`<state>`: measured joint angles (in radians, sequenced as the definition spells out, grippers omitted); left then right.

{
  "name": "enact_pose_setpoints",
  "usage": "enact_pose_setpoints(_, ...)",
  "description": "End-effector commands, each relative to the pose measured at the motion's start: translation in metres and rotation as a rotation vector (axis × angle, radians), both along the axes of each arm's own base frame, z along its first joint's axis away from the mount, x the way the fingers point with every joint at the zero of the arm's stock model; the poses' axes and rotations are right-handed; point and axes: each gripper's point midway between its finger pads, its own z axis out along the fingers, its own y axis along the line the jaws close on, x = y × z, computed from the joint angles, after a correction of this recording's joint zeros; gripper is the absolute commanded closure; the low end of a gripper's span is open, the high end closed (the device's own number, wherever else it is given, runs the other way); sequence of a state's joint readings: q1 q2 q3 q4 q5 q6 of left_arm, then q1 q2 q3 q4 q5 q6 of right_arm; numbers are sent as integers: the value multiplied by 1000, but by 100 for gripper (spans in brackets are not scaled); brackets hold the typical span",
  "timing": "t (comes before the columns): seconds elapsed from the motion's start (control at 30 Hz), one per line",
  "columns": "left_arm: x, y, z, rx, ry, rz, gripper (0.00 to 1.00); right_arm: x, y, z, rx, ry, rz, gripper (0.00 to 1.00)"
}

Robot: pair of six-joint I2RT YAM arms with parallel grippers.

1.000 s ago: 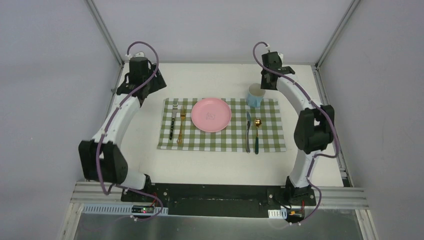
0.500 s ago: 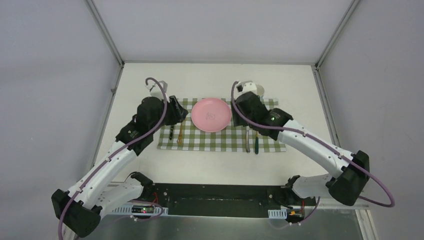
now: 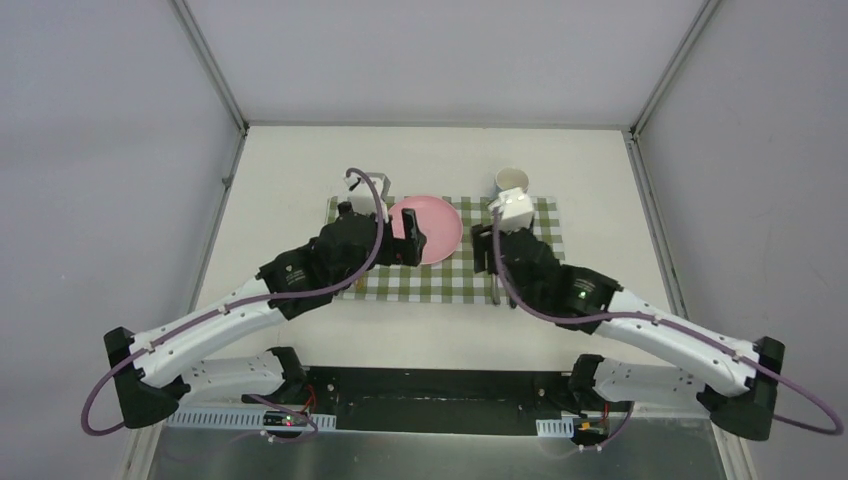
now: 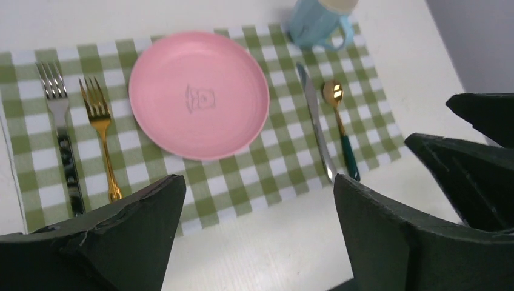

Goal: Set the dinner table for one person
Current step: Reset both arms

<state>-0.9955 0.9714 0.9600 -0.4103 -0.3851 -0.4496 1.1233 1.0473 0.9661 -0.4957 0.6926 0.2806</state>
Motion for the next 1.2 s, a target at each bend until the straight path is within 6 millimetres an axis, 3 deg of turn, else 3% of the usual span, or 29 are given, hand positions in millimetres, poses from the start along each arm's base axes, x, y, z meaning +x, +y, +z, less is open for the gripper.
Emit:
enact_pose_setpoints(0.0,41,3,67,61,-238,122,1,56,-34,68,156,-242,-98,36)
enact_pose_setpoints(0.07,68,3,75,79,-255,151,1,83,-54,72,213,-220,-156,36)
enact_pose_setpoints(0.1,79,-4,67,77,-219,120,1,97,-64,69,216,-189,-186,36)
enact_pose_setpoints(0.17,123,10,58,6,-109,141,1,121,-72,59,183,-101,-212,36)
enact_pose_setpoints(0.23,146,14,48,-3,-47,145,1,141,-77,46,148,-6,-248,36)
enact_pose_setpoints(0.3,163,20,34,61,11,186,1,154,-71,33,157,78,-226,36)
enact_pose_setpoints(0.4,182,40,-3,113,168,257,1,156,-36,10,198,214,-79,36)
enact_pose_setpoints(0.43,185,45,-7,86,192,271,1,153,-25,6,202,240,-43,36)
enact_pose_setpoints(0.53,182,48,5,-10,119,240,2,136,2,3,197,261,71,35)
enact_pose_setpoints(0.63,162,46,24,-111,4,179,2,117,16,13,226,258,156,35)
enact_pose_setpoints(0.87,124,65,22,-166,-26,188,2,110,8,13,152,207,109,34)
enact_pose_setpoints(1.17,102,81,21,-102,1,203,2,114,18,2,135,242,120,33)
